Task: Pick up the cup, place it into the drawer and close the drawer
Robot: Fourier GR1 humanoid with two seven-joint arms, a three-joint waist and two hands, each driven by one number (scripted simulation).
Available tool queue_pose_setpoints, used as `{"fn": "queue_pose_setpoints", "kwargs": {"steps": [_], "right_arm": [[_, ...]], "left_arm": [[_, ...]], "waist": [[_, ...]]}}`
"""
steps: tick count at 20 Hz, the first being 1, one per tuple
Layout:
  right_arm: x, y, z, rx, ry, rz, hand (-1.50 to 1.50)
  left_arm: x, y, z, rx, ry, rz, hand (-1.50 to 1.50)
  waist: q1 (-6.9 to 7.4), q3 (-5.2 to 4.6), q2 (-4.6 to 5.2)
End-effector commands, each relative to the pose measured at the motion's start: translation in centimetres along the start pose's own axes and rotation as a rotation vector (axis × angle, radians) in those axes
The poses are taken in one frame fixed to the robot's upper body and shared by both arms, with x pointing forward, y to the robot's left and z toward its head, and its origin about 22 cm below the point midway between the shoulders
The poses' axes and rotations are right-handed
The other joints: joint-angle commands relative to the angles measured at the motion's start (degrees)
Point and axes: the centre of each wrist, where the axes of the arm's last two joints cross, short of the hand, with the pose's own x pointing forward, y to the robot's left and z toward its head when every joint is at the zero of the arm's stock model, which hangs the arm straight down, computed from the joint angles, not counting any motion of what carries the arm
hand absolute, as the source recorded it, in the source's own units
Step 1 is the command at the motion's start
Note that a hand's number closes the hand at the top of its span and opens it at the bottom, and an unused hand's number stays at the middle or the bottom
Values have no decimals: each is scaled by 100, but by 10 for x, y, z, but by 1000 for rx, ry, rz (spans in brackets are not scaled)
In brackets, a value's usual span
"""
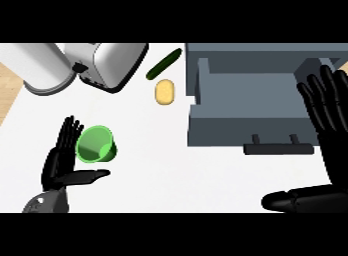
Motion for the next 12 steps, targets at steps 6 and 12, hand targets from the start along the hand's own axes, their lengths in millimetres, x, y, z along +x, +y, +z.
{"fn": "queue_pose_setpoints", "kwargs": {"steps": [6, 12], "right_arm": [[-6, -4, -4, 11, 1, -14, -150], [8, -6, -7, 5, 1, 8, -150]], "left_arm": [[-8, 7, -21, -17, 3, -7, -150], [-26, 6, 1, -51, -14, 22, -150]], "waist": [[-6, -2, 2], [2, -2, -1]]}}
